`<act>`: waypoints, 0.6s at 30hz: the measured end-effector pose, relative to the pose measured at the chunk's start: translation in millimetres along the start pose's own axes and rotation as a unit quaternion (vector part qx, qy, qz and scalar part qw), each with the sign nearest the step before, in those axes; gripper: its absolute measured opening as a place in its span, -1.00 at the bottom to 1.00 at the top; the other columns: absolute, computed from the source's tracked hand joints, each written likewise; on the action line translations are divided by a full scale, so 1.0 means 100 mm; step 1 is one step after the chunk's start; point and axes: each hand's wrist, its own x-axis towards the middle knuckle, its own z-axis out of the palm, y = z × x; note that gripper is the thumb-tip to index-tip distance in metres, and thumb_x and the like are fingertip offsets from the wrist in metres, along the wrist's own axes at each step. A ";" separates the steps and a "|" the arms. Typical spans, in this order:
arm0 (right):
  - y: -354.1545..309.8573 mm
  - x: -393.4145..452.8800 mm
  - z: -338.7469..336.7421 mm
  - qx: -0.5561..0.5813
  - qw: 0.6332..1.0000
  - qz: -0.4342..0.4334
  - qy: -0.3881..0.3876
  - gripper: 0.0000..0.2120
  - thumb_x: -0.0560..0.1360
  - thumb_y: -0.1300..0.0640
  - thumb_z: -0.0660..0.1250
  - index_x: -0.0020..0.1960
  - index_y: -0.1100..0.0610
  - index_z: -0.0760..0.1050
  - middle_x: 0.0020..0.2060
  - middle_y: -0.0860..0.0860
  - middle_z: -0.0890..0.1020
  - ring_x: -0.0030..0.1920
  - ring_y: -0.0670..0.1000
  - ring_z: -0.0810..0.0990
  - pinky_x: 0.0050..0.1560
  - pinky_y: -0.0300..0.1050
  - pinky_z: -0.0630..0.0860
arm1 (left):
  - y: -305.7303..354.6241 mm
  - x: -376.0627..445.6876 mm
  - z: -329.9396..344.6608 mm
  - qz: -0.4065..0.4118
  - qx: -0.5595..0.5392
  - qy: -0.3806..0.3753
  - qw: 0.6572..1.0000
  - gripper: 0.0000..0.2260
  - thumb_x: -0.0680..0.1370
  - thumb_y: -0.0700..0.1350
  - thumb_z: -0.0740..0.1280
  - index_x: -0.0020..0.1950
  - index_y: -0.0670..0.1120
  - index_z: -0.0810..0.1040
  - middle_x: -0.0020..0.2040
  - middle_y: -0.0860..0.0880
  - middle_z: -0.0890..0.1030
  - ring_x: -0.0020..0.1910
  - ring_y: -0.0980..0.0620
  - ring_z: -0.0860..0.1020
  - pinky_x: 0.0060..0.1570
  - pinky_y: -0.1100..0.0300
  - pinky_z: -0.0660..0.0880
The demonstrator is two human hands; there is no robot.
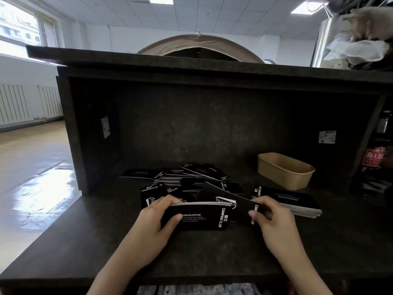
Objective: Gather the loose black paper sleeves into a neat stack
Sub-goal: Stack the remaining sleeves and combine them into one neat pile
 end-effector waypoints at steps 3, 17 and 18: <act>0.01 0.00 -0.01 0.092 0.995 -0.006 0.038 -0.78 0.50 0.24 0.37 -0.11 -0.10 0.58 -0.18 -0.09 0.66 -0.06 -0.11 0.63 0.04 -0.10 0.54 | 0.00 0.01 0.01 -0.005 -0.023 0.004 1.000 -0.89 0.61 0.01 0.21 0.02 0.13 0.53 -0.04 0.20 0.60 0.02 0.21 0.56 -0.09 0.41 0.42; -0.06 -0.05 0.06 0.008 0.967 -0.210 -0.142 -0.48 0.36 0.53 0.29 -0.15 -0.10 0.66 0.26 -0.41 0.46 0.30 -0.36 0.39 0.23 -0.46 0.35 | 0.14 0.01 -0.02 -0.040 -0.050 -0.009 0.998 -0.88 0.50 0.22 0.21 -0.05 0.23 0.45 -0.03 0.37 0.55 -0.05 0.31 0.55 -0.13 0.46 0.41; -0.06 -0.06 0.08 -0.027 0.962 -0.228 -0.150 -0.47 0.37 0.52 0.27 -0.14 -0.11 0.66 0.27 -0.43 0.44 0.31 -0.36 0.38 0.22 -0.48 0.32 | 0.13 0.02 -0.01 -0.041 -0.046 -0.009 0.998 -0.95 0.53 0.13 0.25 -0.06 0.21 0.45 -0.06 0.38 0.55 -0.08 0.31 0.56 -0.16 0.47 0.40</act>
